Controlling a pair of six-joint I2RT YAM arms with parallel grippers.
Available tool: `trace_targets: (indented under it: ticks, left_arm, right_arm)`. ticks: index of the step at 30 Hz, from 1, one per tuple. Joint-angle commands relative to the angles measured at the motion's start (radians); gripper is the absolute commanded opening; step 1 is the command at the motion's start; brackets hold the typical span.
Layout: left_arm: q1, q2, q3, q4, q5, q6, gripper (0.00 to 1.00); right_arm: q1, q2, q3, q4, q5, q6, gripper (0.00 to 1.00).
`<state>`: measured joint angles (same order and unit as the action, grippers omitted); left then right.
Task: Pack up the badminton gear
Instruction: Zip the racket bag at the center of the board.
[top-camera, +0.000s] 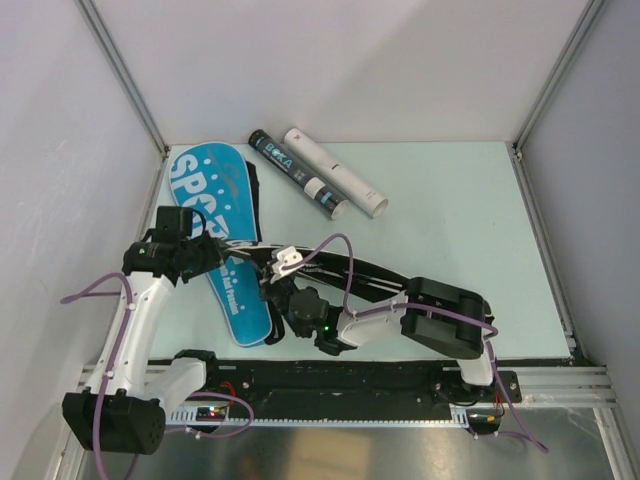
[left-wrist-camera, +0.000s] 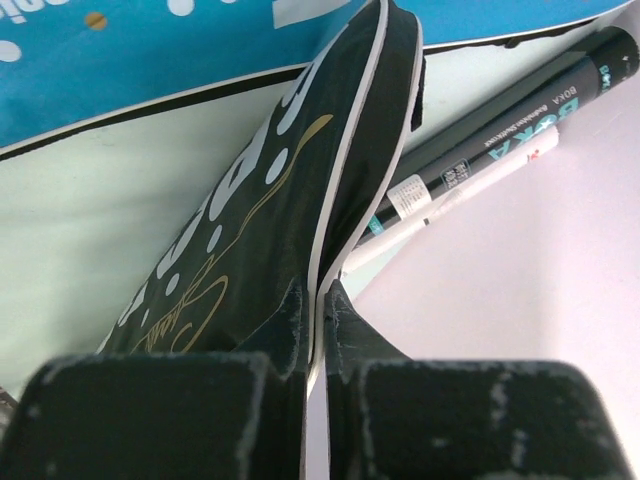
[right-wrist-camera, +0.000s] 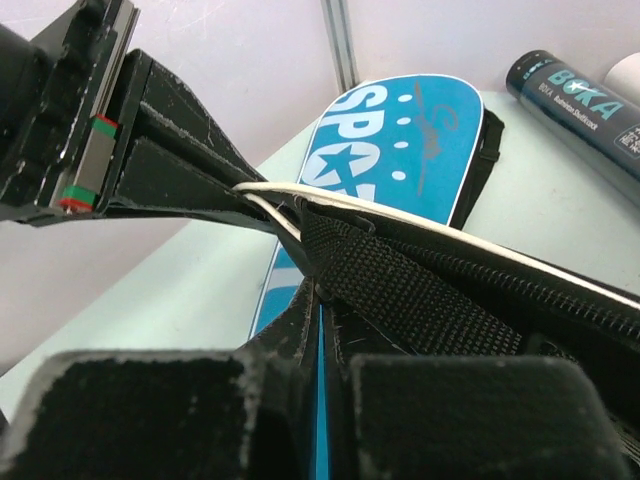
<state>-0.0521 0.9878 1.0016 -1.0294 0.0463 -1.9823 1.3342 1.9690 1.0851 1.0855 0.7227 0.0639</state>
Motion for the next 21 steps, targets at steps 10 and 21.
trace_targets:
  ticks: [10,21]
  left_arm:
    - [-0.011,0.002,0.086,-0.024,-0.033,-0.069,0.0]
    - [-0.01,0.004,0.095,-0.027,-0.125,-0.087,0.0]
  right_arm:
    - [0.022,-0.044,-0.141,0.101,0.122,0.008,0.0]
    - [0.017,-0.136,-0.247,0.109,0.206,-0.037,0.0]
